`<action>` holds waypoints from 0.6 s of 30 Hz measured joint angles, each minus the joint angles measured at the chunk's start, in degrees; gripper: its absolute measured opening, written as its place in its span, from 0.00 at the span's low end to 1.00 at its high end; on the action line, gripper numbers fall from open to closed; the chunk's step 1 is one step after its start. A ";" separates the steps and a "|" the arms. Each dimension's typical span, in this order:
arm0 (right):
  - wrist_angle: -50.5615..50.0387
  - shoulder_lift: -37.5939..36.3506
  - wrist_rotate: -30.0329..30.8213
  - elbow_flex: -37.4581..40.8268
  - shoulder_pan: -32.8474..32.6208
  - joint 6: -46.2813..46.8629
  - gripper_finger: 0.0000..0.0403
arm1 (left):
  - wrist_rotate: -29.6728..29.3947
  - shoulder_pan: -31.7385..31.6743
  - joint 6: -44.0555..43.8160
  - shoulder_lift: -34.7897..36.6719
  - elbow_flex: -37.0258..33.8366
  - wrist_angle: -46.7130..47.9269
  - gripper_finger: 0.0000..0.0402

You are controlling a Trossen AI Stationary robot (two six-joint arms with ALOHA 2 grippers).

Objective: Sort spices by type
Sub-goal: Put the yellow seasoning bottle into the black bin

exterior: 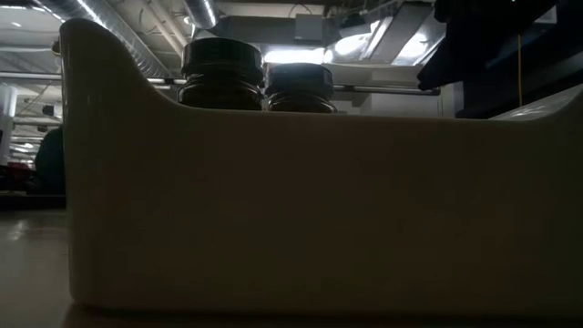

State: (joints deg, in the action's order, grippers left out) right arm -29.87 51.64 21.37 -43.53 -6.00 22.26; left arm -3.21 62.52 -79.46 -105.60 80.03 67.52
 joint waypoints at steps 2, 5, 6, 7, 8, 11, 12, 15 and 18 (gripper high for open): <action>0.00 0.00 0.00 0.00 -0.01 0.00 0.40 | -0.05 0.00 0.18 0.02 -1.05 -1.38 0.86; -0.02 0.00 0.00 0.00 -0.02 -0.02 0.40 | -0.17 0.00 -0.03 0.02 -2.41 -2.75 0.86; 0.00 -0.02 0.00 0.00 0.00 -0.02 0.40 | -0.16 0.00 -0.09 0.02 -2.79 -3.41 0.86; -0.02 0.00 0.00 0.00 -0.02 -0.02 0.40 | -0.17 -0.01 -0.20 0.01 -3.09 -4.00 0.86; -0.02 0.00 0.00 0.00 0.00 -0.02 0.40 | -0.17 -0.06 -0.31 0.02 -3.31 -4.59 0.85; -0.09 0.00 0.00 0.00 -0.02 -0.02 0.40 | -0.17 -0.13 -0.70 0.00 -3.71 -5.39 0.78; -0.09 0.00 0.00 0.00 -0.02 -0.02 0.40 | -0.20 -0.16 -0.72 0.02 -3.71 -5.37 0.75; -0.28 0.00 0.00 0.00 0.00 -0.02 0.40 | -0.31 -0.43 -0.74 0.02 -3.71 -5.13 0.66; -0.28 0.00 0.00 0.00 -0.02 -0.04 0.40 | -0.37 -0.82 -0.72 0.02 -3.69 -5.15 0.58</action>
State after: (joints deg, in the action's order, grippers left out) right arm -30.15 51.64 21.37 -43.53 -6.02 22.22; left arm -3.57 61.71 -80.18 -105.58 76.34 62.37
